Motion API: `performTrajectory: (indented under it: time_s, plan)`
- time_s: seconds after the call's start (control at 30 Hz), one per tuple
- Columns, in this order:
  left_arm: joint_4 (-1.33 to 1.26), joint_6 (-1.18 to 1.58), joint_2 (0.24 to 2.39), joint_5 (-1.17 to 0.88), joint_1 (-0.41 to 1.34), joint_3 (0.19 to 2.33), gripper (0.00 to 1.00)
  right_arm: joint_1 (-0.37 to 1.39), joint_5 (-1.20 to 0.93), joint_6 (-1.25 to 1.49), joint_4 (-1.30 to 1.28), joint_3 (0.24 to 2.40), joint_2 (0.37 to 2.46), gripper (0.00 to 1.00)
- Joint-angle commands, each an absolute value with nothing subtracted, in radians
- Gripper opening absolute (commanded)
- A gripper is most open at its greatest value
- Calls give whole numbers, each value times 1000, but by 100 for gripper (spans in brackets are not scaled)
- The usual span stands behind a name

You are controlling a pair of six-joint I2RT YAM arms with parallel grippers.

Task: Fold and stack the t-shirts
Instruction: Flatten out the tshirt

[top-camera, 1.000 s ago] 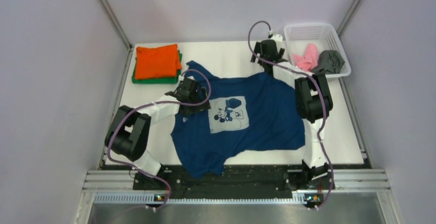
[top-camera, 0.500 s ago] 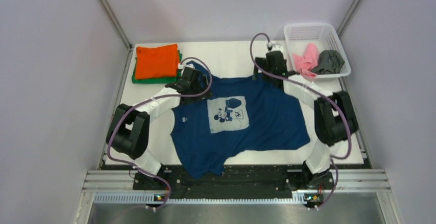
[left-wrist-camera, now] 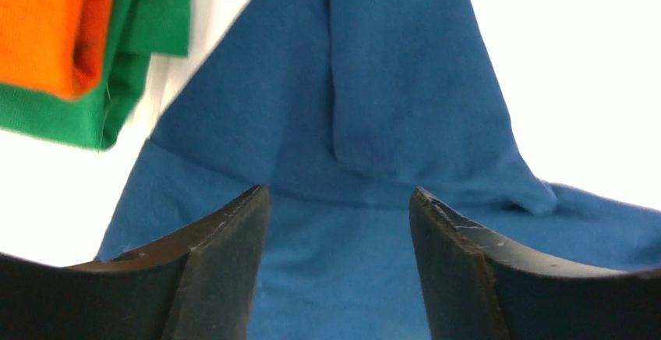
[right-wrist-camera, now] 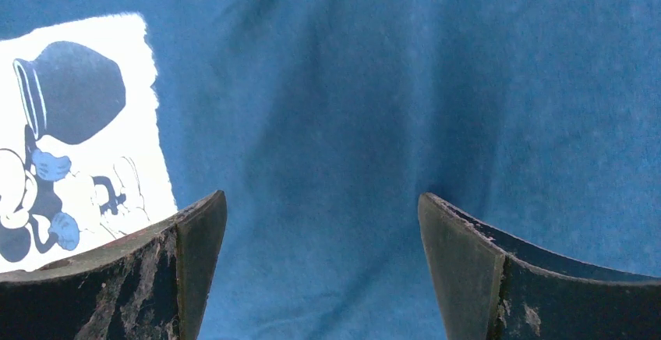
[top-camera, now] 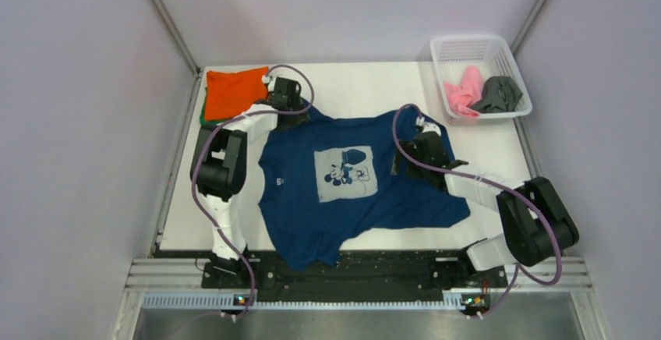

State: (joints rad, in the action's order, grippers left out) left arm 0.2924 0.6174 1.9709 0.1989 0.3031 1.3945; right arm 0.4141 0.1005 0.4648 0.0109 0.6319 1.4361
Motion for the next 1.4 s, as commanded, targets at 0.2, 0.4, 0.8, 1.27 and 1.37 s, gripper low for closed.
performTrajectory:
  time_s: [0.2,0.4,0.8,1.27,1.37]
  plan:
    - [227,612,2097,78,253,1536,56,410,138,485,92,578,1389,91]
    - [237,615,2157,58,252,1586,46,410,168,483,77,572,1384,90]
    - [270,619,2185,9,253,1697,0,409,185,467,56,585,1404,89]
    - [186,739,2460,-160,257,2160,0,410,201,466,50,597,1422,89]
    - [248,751,2556,-241,258,2354,57,410,205,461,36,604,1421,89]
